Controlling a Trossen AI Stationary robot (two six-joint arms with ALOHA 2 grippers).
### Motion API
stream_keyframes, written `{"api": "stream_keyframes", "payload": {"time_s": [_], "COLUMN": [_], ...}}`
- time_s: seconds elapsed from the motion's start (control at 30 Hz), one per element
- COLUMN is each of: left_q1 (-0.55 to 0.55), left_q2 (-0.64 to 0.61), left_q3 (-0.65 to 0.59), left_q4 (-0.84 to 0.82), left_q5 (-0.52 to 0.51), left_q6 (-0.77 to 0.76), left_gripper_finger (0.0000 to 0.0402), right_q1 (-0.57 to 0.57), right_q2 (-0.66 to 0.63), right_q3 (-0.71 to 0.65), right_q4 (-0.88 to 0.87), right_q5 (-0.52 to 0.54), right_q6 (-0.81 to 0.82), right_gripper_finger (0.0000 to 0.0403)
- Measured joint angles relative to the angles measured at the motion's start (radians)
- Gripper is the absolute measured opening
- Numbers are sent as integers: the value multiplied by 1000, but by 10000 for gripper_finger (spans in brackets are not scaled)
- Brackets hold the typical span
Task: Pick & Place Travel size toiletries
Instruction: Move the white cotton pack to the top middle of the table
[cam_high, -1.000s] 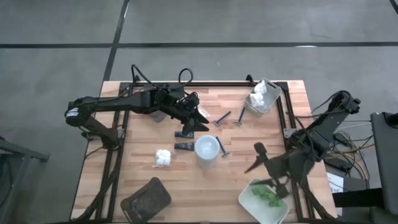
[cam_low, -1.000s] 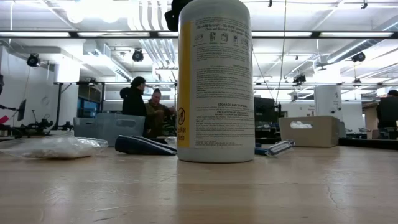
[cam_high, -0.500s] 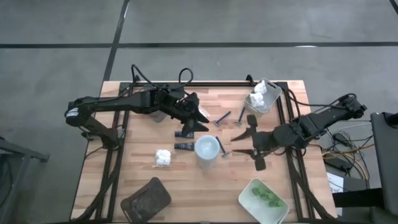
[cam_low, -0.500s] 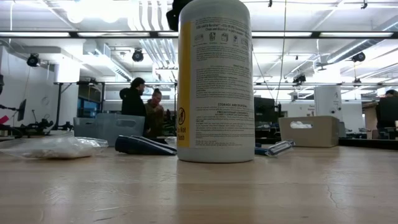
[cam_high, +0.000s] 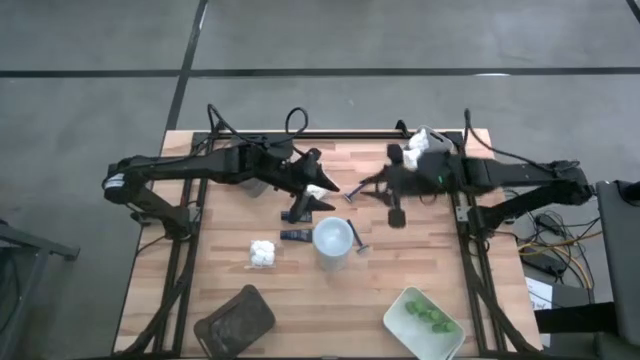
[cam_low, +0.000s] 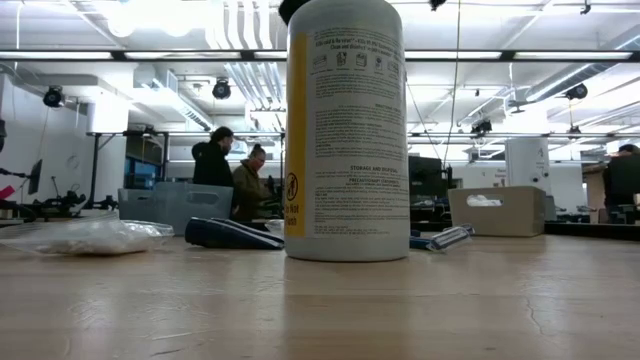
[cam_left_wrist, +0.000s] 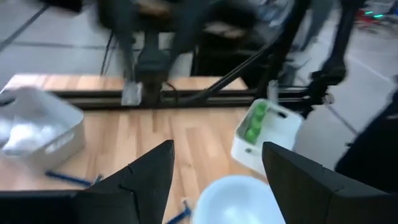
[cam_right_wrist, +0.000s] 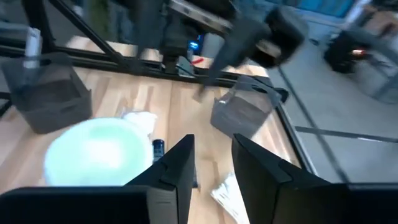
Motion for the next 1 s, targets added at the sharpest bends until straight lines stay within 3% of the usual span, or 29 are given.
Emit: {"api": "stream_keyframes", "payload": {"time_s": [0.07,0.23,0.33,0.5,0.73,1.0], "left_q1": [15,27,27,27,28,28], "left_q2": [-29,-138,-242,-452,-773,-1079], "left_q3": [-9,-110,-223,-481,-787,-999], "left_q4": [7,59,137,343,480,489], "left_q5": [24,-11,-78,-168,-272,-304], "left_q6": [9,25,33,29,-13,-2], "left_gripper_finger": [248,248,248,248,248,248], "right_q1": [-84,-238,-303,-399,-434,-434], "right_q2": [1,4,3,11,24,23], "right_q3": [-3,-6,-6,-37,-141,-213], "right_q4": [1,11,29,52,220,328], "right_q5": [-81,-120,-143,-316,-351,-351], "right_q6": [-21,-115,-178,-199,-147,-99], "right_gripper_finger": [90,68,59,52,60,79]}}
